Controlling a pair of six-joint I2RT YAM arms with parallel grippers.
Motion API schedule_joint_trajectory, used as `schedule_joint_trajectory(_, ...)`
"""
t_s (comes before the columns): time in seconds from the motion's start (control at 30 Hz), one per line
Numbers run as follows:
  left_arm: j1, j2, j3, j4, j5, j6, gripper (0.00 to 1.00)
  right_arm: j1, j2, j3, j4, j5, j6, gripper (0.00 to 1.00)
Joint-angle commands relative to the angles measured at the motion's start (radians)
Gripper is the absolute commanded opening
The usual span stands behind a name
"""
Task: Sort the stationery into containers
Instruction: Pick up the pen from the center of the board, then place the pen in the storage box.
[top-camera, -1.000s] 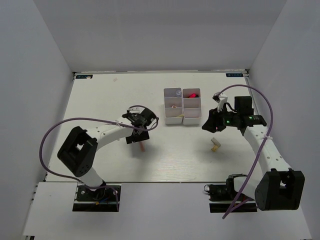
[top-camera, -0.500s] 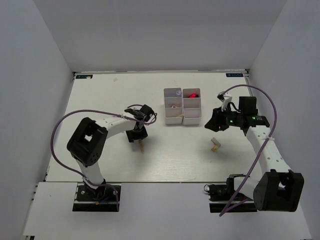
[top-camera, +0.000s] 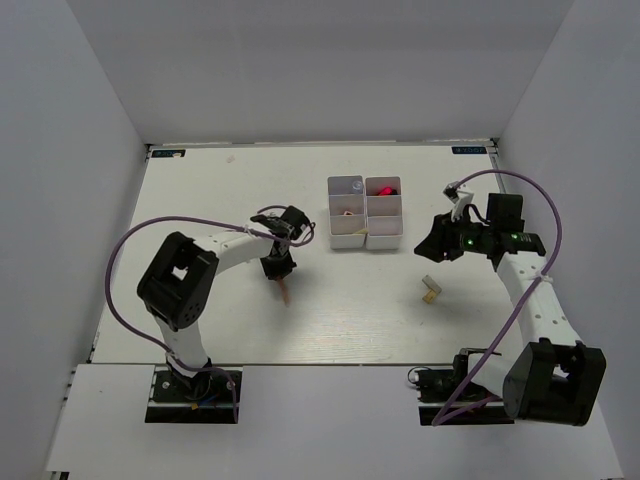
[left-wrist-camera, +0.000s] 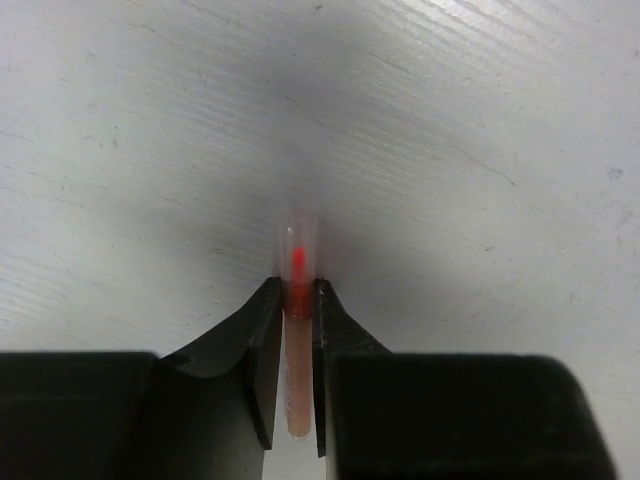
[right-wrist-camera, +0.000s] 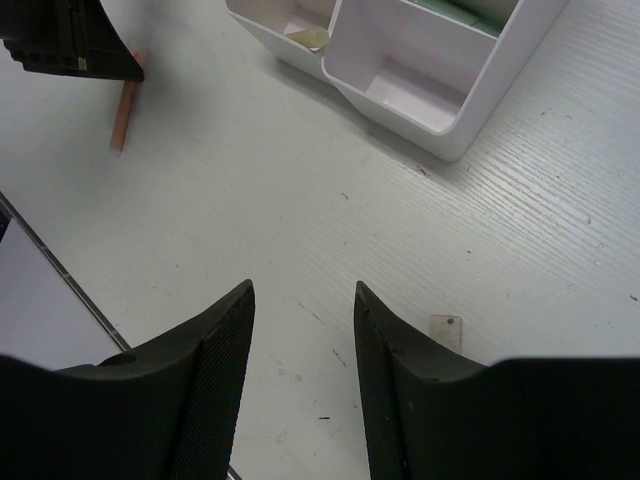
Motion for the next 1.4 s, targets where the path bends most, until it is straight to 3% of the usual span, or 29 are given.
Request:
schedule_joint_trajectory(0.0,0.005,0.026,-0.091,0.013,0.017,-0.003,0.18,-0.014,-0.023,0.007,0.01,-0.053,0.011,0.48)
schedule_joint_trajectory(0.17,0.01,0.007,-0.165,0.114,0.068,0.017,0.08,-0.031,-0.024,0.007,0.008,-0.072,0.014,0.48)
schedule_joint_trajectory(0.2,0.008,-0.008,-0.159,0.111,0.079,0.031,0.01,-0.035,-0.024,0.007,0.007,-0.075,0.014,0.48)
schedule_joint_trajectory(0.33,-0.036,-0.068,-0.079,0.117,0.131,0.18,0.01,-0.041,-0.024,0.005,0.008,-0.088,0.015,0.48)
schedule_joint_trajectory(0.6,-0.062,-0.226,-0.084,0.586,0.542,0.451,0.01,-0.055,-0.021,-0.002,0.01,-0.11,0.006,0.49)
schedule_joint_trajectory(0.77,-0.059,-0.186,0.025,0.64,0.691,0.624,0.01,-0.058,-0.014,-0.001,0.01,-0.134,-0.008,0.49)
schedule_joint_trajectory(0.9,-0.05,-0.145,0.053,0.792,0.784,0.765,0.01,-0.061,-0.011,-0.004,-0.004,-0.167,-0.04,0.52)
schedule_joint_trajectory(1.1,-0.01,-0.033,0.182,0.908,0.887,0.871,0.01,-0.066,0.0,-0.001,-0.033,-0.239,-0.093,0.55)
schedule_joint_trajectory(1.2,0.004,-0.002,0.141,1.043,0.942,0.942,0.01,-0.071,0.003,0.001,-0.061,-0.294,-0.153,0.58)
schedule_joint_trajectory(1.23,0.007,0.008,0.122,1.177,0.926,0.991,0.01,-0.075,0.002,-0.001,-0.08,-0.311,-0.208,0.58)
schedule_joint_trajectory(1.33,0.024,0.056,0.136,1.229,0.91,0.964,0.01,-0.078,0.002,-0.01,-0.09,-0.354,-0.242,0.57)
schedule_joint_trajectory(1.37,0.03,0.064,0.145,1.229,0.909,0.96,0.01,-0.08,-0.001,-0.012,-0.088,-0.36,-0.253,0.5)
